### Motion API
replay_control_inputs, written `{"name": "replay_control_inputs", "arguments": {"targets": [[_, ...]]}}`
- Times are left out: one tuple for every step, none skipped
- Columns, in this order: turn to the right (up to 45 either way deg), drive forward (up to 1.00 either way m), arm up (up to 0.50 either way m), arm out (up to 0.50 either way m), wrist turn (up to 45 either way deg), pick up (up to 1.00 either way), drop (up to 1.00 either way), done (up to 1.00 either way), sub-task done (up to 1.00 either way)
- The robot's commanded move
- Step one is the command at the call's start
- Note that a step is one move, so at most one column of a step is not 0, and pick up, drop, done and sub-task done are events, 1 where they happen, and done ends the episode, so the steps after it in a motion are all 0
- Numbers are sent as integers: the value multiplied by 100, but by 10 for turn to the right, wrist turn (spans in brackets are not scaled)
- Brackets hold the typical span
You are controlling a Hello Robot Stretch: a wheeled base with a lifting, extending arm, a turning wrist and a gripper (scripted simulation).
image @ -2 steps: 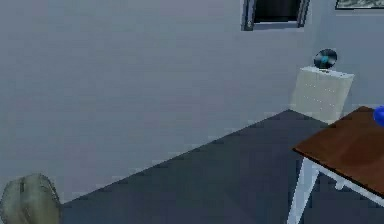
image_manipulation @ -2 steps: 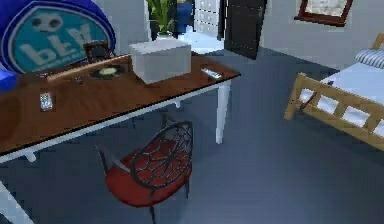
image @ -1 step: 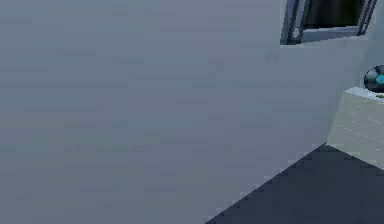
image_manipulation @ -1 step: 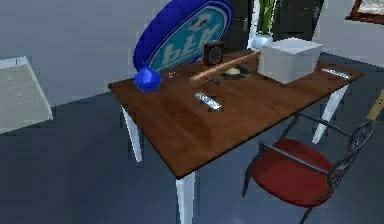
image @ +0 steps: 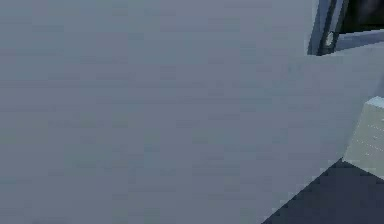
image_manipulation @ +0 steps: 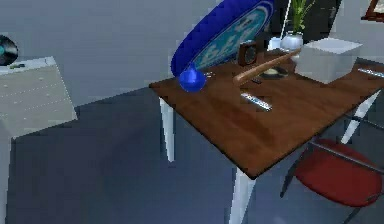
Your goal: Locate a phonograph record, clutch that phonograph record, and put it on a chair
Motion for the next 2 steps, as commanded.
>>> {"name": "replay_control_inputs", "arguments": {"targets": [[450, 0, 0, 0, 0, 0, 0, 0, 0], [90, 0, 0, 0, 0, 0, 0, 0, 0]]}}
